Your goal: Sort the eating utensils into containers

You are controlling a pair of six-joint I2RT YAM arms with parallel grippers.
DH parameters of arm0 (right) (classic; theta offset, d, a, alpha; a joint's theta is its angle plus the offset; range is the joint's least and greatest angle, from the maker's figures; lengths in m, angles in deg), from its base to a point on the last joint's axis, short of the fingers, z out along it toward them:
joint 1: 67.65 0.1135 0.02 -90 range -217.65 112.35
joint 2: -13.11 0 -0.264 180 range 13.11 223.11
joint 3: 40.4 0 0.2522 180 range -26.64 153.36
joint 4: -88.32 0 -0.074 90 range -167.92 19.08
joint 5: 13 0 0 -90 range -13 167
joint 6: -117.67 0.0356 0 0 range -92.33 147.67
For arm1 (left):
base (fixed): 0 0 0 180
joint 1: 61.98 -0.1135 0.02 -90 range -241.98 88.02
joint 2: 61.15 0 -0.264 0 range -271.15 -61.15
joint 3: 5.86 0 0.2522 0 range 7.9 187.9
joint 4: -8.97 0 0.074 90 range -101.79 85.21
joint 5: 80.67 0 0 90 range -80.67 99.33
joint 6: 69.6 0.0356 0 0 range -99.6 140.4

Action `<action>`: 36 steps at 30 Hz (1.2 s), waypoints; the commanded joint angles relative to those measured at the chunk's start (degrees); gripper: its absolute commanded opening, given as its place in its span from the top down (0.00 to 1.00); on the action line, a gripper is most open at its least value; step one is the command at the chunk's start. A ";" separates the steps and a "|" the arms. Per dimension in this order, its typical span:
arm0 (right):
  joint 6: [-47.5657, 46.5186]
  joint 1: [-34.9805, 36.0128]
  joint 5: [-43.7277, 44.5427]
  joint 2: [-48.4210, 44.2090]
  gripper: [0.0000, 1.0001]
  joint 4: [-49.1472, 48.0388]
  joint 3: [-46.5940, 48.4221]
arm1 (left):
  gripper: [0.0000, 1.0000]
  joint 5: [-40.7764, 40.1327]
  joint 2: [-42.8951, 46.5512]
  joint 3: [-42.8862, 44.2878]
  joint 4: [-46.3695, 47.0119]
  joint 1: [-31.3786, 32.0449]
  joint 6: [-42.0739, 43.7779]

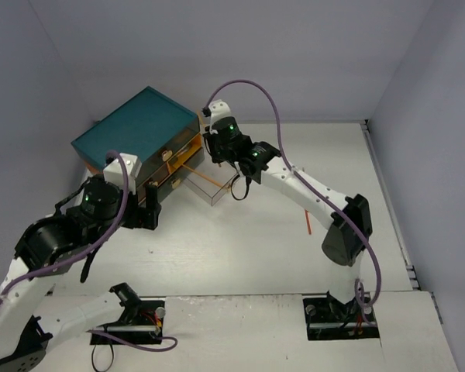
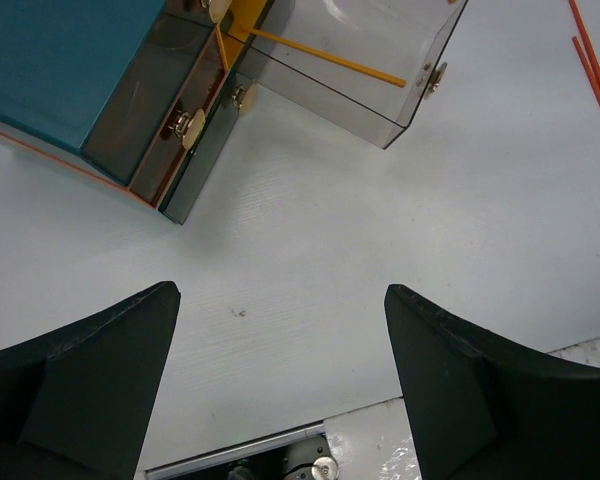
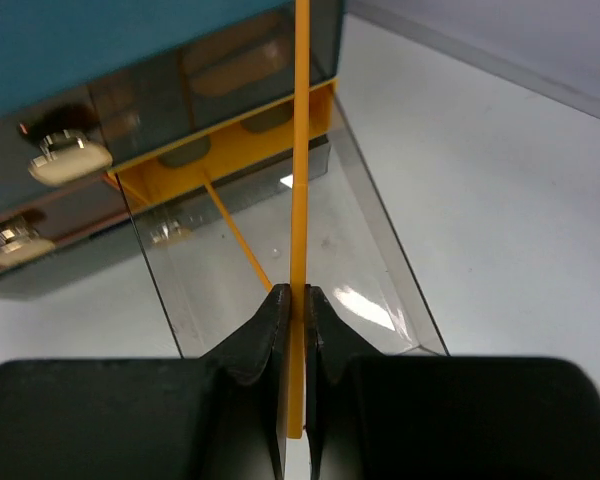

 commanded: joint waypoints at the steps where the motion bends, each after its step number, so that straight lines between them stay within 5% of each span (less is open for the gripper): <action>1: -10.60 -0.73 -9.40 4.65 0.95 -1.21 0.69 | 0.19 -3.72 -3.30 2.42 1.96 0.15 -4.21; 6: -10.26 -2.10 -11.18 2.41 0.57 -1.05 -1.69 | 0.19 -6.69 -3.88 1.70 1.88 0.15 -7.31; 10: -8.90 -4.66 -7.20 -5.70 0.47 -1.05 -5.96 | 0.19 -8.98 -4.11 1.92 1.70 0.21 -7.07; 25: 6.63 -30.54 -12.12 -36.62 0.46 0.22 -50.56 | 0.19 -9.01 -16.00 10.36 2.16 -0.84 -7.33; 36: 14.54 -33.14 -13.65 -33.75 0.43 2.30 -61.04 | 0.19 -6.33 -19.26 11.65 2.32 -1.68 -3.71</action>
